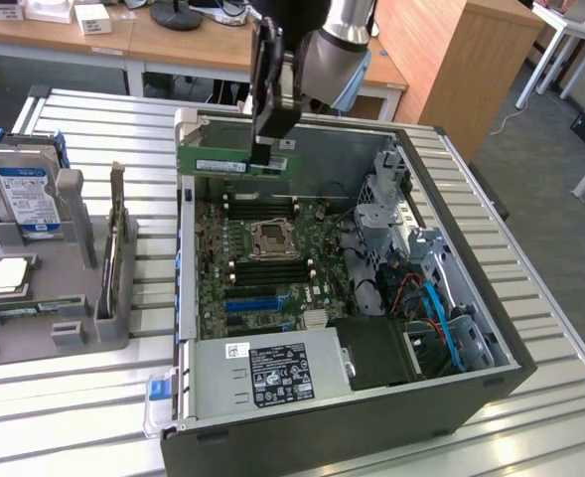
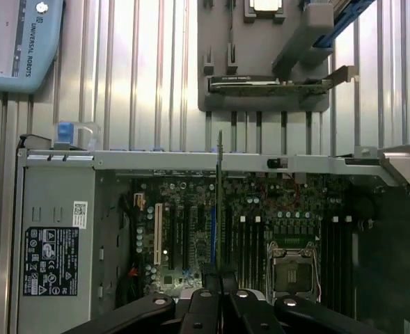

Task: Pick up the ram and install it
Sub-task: 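Pick up the ram and move it above insertion slot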

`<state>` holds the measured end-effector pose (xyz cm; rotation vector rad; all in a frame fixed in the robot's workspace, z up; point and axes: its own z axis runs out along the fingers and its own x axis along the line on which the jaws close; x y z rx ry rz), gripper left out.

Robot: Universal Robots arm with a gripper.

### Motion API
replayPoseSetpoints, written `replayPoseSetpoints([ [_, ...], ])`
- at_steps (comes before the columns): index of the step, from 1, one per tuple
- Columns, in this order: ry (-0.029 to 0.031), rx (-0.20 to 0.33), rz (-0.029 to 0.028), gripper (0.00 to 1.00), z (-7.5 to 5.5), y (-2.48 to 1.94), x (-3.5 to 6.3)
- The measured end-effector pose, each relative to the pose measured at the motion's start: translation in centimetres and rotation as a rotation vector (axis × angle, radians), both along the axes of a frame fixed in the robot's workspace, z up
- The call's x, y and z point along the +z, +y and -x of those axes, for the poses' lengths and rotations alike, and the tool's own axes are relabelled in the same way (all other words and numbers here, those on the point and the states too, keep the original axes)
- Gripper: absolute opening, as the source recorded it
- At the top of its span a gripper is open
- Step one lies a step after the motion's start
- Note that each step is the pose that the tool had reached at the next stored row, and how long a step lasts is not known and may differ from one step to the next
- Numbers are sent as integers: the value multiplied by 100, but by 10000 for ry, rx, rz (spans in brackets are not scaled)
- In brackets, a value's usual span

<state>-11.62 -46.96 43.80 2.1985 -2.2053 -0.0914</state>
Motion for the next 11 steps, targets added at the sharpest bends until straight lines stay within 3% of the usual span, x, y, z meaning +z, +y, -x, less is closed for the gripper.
replayPoseSetpoints([
  [11,0,26,-1,12,-410,0,-5],
])
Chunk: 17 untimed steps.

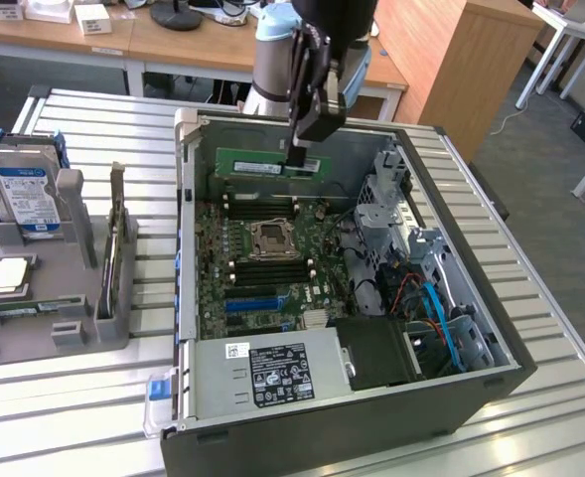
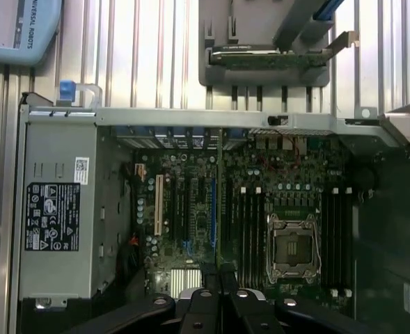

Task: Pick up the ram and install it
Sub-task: 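Pick up the ram and move it above insertion slot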

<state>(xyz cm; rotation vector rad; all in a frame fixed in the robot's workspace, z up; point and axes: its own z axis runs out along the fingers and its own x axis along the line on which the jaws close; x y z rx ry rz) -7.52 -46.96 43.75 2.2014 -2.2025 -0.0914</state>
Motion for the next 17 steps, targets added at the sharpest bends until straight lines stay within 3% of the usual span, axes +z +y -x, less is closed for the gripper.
replayPoseSetpoints([
  [9,1,23,2,12,-277,0,-1],
  [17,-3,25,-3,12,-291,0,-1],
])
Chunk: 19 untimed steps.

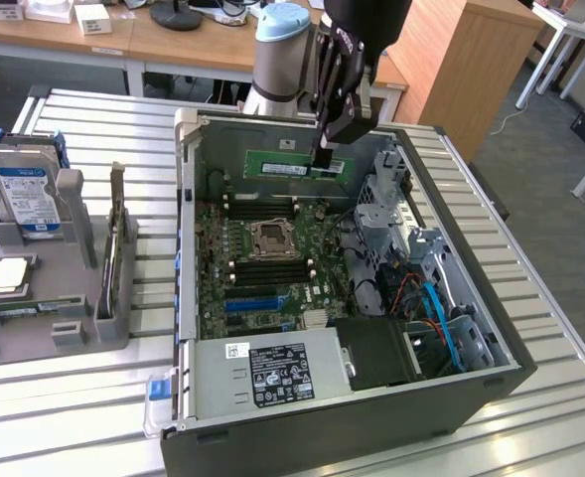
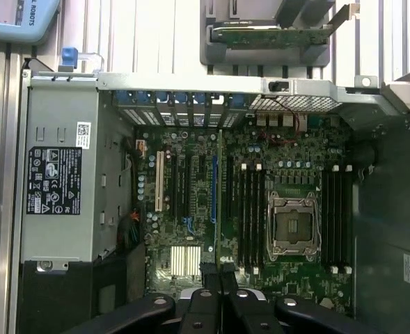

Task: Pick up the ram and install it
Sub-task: 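Pick up the ram and move it above insertion slot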

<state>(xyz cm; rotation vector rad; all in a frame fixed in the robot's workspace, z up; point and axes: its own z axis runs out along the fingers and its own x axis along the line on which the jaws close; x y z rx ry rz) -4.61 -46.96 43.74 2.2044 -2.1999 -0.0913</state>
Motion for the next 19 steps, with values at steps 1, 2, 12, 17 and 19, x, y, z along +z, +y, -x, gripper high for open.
replayPoseSetpoints([
  [1,-30,-1,-14,12,2,0,0],
  [2,-102,-1,-32,12,7,0,0],
  [12,-322,-2,-69,12,25,21,0],
  [17,-322,-1,-69,12,24,144,-3],
  [19,-322,-4,-69,12,23,211,-6],
])
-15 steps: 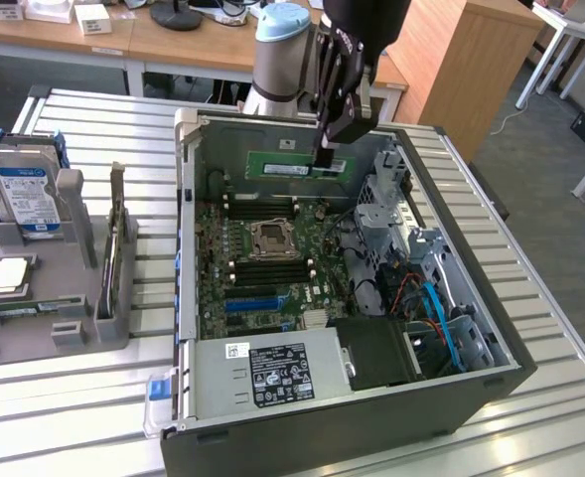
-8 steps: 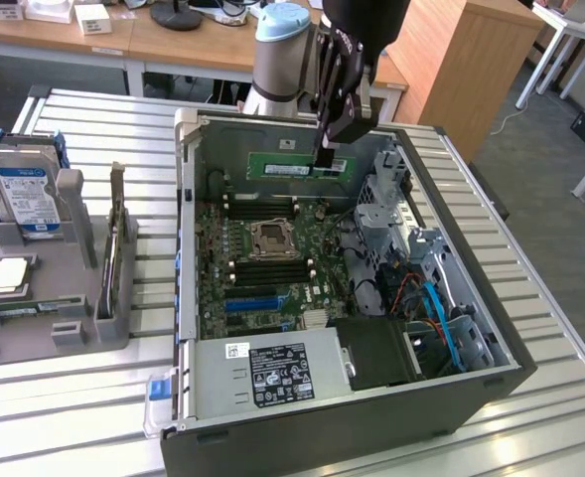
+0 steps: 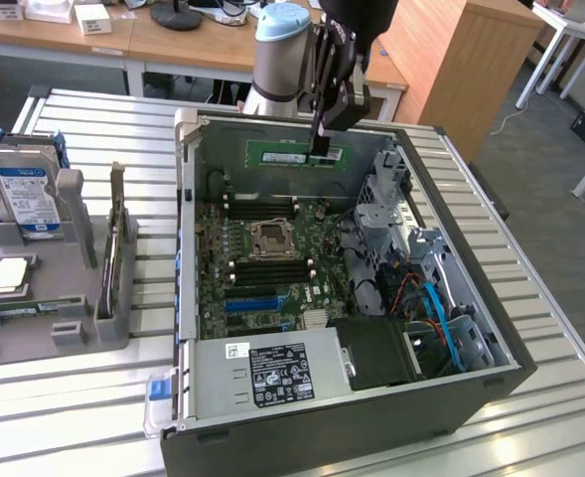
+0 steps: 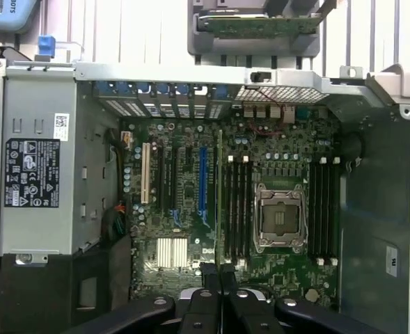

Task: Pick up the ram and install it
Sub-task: 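Pick up the ram and move it above insertion slot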

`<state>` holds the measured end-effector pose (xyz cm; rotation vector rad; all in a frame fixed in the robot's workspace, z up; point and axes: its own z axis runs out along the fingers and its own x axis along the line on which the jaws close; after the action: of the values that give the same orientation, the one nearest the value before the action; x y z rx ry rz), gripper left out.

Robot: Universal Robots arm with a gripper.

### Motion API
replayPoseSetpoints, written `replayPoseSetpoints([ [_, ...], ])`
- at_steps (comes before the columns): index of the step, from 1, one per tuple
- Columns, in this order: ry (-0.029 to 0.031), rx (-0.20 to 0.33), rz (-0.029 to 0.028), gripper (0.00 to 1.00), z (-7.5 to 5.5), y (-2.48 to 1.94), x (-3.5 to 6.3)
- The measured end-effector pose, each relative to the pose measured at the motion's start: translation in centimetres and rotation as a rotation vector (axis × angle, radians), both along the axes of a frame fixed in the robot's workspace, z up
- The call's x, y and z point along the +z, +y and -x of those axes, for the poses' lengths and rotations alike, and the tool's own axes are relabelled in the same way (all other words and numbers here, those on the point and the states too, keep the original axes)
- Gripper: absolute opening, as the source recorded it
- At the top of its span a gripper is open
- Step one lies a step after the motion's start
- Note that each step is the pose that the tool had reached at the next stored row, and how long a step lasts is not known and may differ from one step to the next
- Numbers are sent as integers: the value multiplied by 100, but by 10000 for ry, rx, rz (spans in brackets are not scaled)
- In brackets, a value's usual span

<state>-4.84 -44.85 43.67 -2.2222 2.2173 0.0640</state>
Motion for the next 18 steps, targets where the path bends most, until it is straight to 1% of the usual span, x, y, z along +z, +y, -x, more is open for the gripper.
replayPoseSetpoints([
  [4,0,-14,-1,12,0,125,-4],
  [6,0,-23,0,12,0,178,-5],
  [10,-1,-45,-1,12,0,269,-9],
  [11,1,-50,0,12,0,283,-8],
  [16,-1,-48,-2,12,0,284,-11],
  [18,0,-49,0,12,0,284,-33],
])
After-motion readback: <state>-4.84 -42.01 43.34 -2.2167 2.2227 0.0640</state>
